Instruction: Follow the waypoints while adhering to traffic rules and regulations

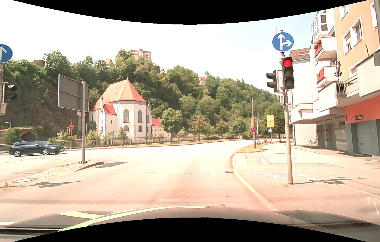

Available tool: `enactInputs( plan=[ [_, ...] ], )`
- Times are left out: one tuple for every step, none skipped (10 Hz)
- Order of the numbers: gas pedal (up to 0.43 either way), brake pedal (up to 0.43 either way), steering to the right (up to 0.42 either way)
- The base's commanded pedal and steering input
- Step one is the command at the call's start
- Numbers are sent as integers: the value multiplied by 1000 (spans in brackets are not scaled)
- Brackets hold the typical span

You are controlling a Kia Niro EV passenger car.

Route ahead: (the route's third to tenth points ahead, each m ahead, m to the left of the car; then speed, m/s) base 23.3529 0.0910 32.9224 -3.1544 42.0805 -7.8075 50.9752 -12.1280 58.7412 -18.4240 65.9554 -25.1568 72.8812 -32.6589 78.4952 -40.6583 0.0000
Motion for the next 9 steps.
enactInputs(
  plan=[
    [0, 335, 41],
    [0, 335, 41],
    [0, 335, 41],
    [0, 335, 41],
    [0, 335, 41],
    [0, 335, 41],
    [0, 335, 41],
    [0, 335, 41],
    [0, 335, 41]
  ],
)
